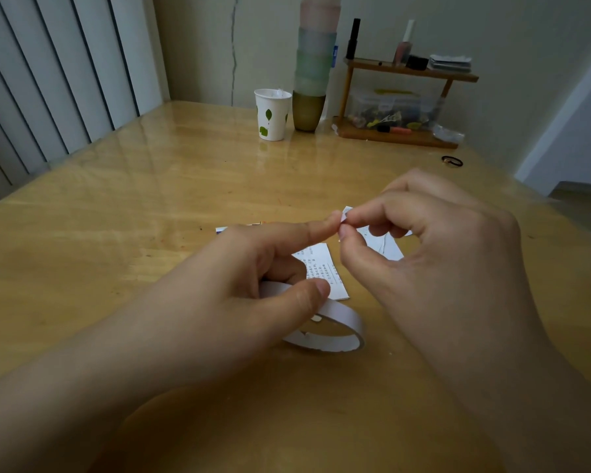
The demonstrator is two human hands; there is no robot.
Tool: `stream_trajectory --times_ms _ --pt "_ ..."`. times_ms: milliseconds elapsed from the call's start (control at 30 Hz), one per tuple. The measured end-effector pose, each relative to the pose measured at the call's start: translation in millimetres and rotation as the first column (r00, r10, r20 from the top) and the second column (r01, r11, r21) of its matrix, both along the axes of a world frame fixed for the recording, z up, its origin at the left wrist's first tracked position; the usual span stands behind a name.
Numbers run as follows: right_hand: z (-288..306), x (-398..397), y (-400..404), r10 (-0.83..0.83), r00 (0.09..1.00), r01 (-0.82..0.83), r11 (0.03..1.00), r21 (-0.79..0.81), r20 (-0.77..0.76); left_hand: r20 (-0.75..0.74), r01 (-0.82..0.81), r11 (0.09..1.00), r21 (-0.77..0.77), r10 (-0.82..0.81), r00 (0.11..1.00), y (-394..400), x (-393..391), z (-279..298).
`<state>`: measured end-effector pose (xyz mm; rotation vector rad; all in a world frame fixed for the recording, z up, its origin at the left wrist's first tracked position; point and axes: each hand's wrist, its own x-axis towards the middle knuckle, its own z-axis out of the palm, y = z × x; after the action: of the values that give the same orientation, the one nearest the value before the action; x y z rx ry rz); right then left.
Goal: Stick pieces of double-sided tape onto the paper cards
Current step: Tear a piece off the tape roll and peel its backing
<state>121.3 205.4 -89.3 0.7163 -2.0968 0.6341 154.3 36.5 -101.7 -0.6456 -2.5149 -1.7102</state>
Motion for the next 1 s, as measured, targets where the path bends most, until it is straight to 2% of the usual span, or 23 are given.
stream_trajectory --times_ms 200,600,1000 --pt "-0.5 2.3 -1.7 0.014 0.999 -0.013 0.999 -0.051 0.029 -0.03 0.0 0.999 -0.039 -0.002 1.0 2.4 1.7 2.1" --pt "0.0 2.8 -2.5 0.053 0.994 -0.041 0.992 -0.122 0.096 0.001 0.033 0.999 0.02 -0.033 0.999 0.6 1.5 2.8" --pt "0.3 1.3 -4.6 0.177 0.938 -0.08 0.948 -0.309 0.299 0.067 0.074 0.985 0.154 -0.085 0.994 -2.4 -2.0 1.9"
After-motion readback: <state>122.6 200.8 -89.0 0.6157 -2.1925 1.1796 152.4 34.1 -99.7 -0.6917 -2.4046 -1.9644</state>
